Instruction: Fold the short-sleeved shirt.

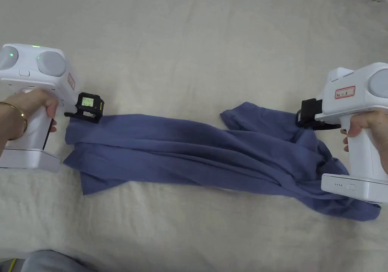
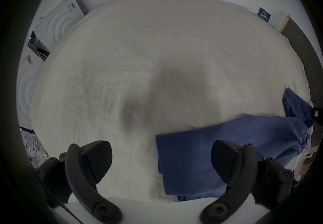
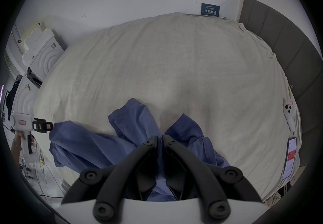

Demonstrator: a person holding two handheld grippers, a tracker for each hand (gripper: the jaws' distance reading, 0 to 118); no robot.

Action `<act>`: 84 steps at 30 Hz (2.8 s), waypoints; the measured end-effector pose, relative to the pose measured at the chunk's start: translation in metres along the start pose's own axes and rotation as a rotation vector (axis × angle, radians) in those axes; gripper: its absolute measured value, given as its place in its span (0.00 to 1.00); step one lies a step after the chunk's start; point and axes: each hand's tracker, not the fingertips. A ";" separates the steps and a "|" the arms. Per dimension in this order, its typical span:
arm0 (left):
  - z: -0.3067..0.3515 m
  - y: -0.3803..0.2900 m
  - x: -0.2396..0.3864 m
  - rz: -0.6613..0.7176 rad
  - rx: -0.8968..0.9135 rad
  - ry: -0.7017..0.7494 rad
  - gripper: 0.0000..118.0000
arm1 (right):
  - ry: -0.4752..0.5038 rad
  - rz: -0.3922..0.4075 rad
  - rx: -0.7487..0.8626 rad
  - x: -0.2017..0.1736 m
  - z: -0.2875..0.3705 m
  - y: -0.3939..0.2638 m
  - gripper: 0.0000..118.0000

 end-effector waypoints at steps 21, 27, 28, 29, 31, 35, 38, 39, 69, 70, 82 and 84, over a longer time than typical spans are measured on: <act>0.088 -0.005 -0.005 0.091 0.387 -0.186 0.01 | -0.005 -0.020 0.094 0.000 0.050 0.003 0.03; 0.164 0.003 -0.020 0.142 0.570 -0.167 0.01 | -0.052 -0.039 0.279 0.011 0.130 0.018 0.03; 0.176 0.004 -0.022 0.150 0.604 -0.162 0.01 | -0.060 -0.054 0.314 0.014 0.145 0.021 0.03; 0.188 0.004 -0.025 0.155 0.631 -0.162 0.01 | -0.063 -0.066 0.342 0.018 0.160 0.024 0.03; 0.206 0.006 -0.026 0.158 0.663 -0.151 0.01 | -0.078 -0.070 0.395 0.024 0.187 0.029 0.03; 0.244 0.004 -0.031 0.182 0.754 -0.160 0.01 | -0.104 -0.074 0.491 0.031 0.239 0.037 0.03; 0.272 0.006 -0.031 0.182 0.792 -0.171 0.01 | -0.117 -0.059 0.543 0.034 0.269 0.045 0.03; 0.278 0.010 -0.031 0.175 0.811 -0.168 0.01 | -0.135 -0.038 0.577 0.033 0.279 0.048 0.03; 0.372 0.301 0.085 0.095 1.201 0.115 0.01 | -0.483 -0.065 0.977 -0.006 0.357 0.340 0.03; 0.366 0.308 0.087 0.109 1.213 0.107 0.01 | -0.477 -0.073 0.983 -0.007 0.356 0.341 0.03; 0.203 0.294 0.126 0.022 0.995 0.099 0.01 | -0.447 -0.088 0.751 0.034 0.200 0.297 0.03; 0.170 0.275 0.132 -0.038 0.933 0.124 0.01 | -0.416 -0.088 0.665 0.044 0.164 0.275 0.03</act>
